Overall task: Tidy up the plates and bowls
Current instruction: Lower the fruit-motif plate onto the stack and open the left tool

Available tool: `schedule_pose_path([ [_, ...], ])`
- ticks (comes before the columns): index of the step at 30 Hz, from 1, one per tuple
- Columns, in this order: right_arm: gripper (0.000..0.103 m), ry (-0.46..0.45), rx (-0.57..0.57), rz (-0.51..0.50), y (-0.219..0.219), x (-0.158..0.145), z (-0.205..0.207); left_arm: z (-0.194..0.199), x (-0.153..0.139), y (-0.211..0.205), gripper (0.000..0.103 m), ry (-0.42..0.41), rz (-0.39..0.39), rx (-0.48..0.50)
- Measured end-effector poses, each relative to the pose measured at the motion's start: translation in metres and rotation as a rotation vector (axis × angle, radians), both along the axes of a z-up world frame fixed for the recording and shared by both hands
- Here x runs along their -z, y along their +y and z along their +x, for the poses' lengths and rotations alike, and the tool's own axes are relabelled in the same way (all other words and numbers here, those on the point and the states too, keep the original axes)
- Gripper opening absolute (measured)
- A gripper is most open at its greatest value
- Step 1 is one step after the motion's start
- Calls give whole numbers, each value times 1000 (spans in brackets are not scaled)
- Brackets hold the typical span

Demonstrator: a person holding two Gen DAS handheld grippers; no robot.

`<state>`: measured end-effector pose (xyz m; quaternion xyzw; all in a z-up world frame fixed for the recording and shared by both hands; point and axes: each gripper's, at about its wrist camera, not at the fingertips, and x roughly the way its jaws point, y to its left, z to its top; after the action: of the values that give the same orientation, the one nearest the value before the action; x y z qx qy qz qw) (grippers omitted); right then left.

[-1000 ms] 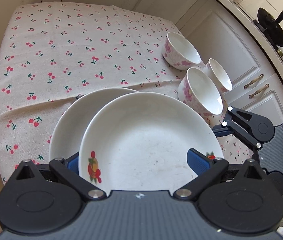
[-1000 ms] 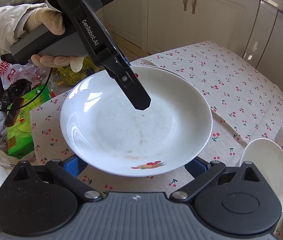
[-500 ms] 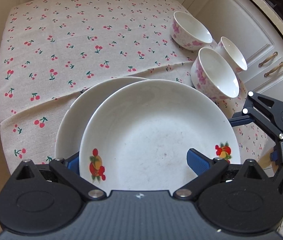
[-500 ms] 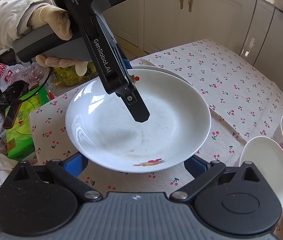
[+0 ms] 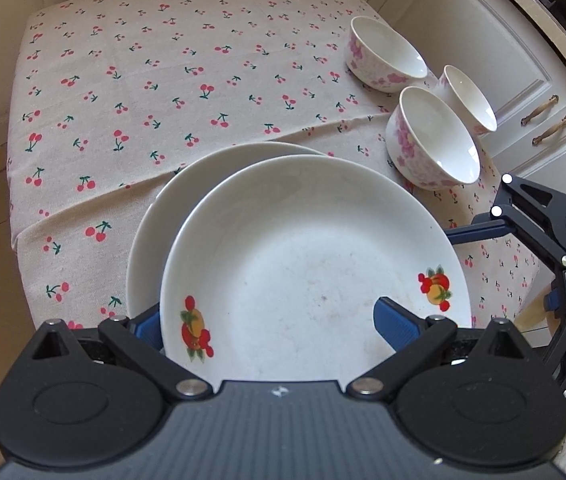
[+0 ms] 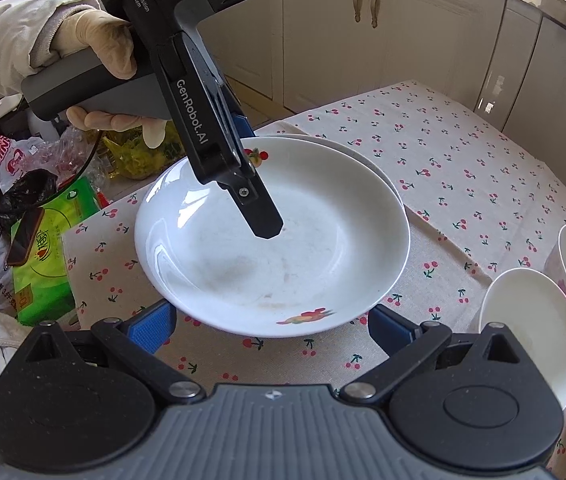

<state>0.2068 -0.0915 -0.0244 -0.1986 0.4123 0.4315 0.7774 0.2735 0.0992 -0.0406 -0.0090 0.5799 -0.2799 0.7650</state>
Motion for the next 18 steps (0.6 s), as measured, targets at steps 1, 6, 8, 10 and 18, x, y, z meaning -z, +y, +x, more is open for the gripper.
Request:
schedule_pose_path([
  [1,103,0,1,-1,0,0,0,-1,0,1,100,1,-4,-2],
  [6,103,-14,-3,0,2,-2,-2,-5,-5,6,100,-2,-15,-16],
  [8,103,-22,-7,6,3,-4,-4,-6,-8,9,100,-5,-25,-25],
  [10,103,-27,-10,7,4,-5,-5,-6,-9,12,100,-8,-34,-34],
  [18,103,-59,7,-5,3,-6,-9,-11,-14,18,100,-26,-41,-58],
])
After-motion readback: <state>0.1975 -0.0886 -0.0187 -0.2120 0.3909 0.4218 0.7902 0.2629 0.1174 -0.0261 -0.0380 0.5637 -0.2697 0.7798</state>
